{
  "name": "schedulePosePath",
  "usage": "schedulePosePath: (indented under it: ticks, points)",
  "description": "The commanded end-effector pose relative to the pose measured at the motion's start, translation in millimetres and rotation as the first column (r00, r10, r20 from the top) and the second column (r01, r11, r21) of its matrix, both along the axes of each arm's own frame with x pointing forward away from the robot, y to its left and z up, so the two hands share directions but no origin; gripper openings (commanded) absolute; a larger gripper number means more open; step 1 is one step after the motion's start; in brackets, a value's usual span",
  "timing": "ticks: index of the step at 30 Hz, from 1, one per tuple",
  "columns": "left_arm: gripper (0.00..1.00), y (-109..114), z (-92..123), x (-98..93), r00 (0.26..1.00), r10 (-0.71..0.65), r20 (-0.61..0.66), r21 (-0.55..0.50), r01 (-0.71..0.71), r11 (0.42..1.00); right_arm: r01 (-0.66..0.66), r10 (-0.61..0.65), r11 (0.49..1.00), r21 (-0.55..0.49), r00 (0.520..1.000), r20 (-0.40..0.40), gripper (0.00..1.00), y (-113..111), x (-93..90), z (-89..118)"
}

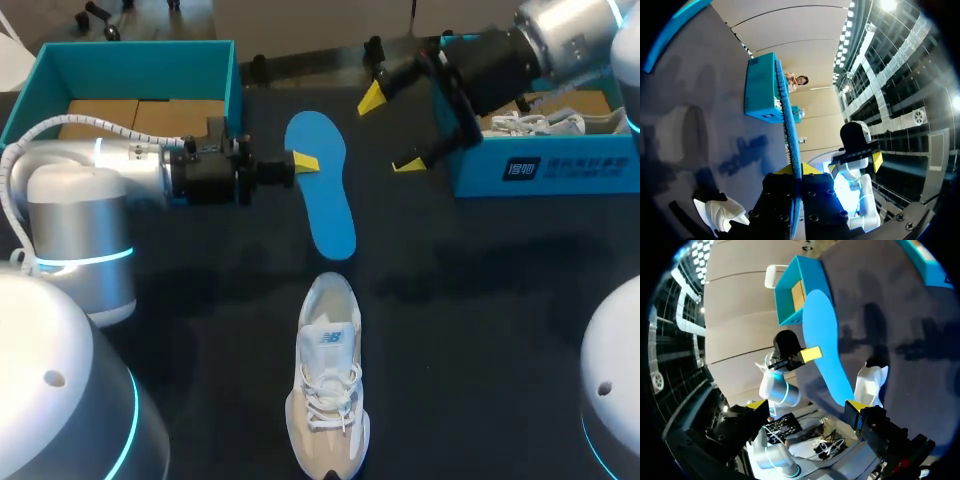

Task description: Take the shoe out of the shoebox, open the shoe tongue, remove and reinsert the insole, then place the shoe into the shoebox

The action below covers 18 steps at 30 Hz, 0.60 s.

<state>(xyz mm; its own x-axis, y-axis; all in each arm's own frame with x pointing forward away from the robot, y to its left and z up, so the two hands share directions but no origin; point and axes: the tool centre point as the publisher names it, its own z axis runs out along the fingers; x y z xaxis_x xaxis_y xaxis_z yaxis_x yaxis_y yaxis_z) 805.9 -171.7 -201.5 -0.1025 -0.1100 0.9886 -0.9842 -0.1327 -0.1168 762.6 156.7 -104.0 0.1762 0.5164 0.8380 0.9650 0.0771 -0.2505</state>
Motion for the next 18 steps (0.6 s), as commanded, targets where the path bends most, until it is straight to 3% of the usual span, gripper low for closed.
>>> schedulePosePath:
  ticks: [1, 8, 18]
  points:
    - [0.0, -0.5, 0.1, -0.2, 1.0, 0.001, 0.0, 0.003, -0.001, 1.0, 0.005, -0.011, 0.986, -0.168, 0.999, -0.036, 1.0, 3.5, 5.3, 19.9]
    - [0.0, -0.5, 0.1, -0.2, 1.0, 0.001, 0.0, 0.003, -0.001, 1.0, 0.015, -0.06, 0.93, -0.366, 0.992, -0.113, 1.0, 13.8, 11.2, 37.9]
    - [0.0, -0.5, 0.1, -0.2, 1.0, 0.001, 0.0, 0.003, -0.001, 1.0, -0.012, 0.008, 0.785, -0.619, 1.0, -0.01, 1.0, 26.6, 6.8, 47.8]
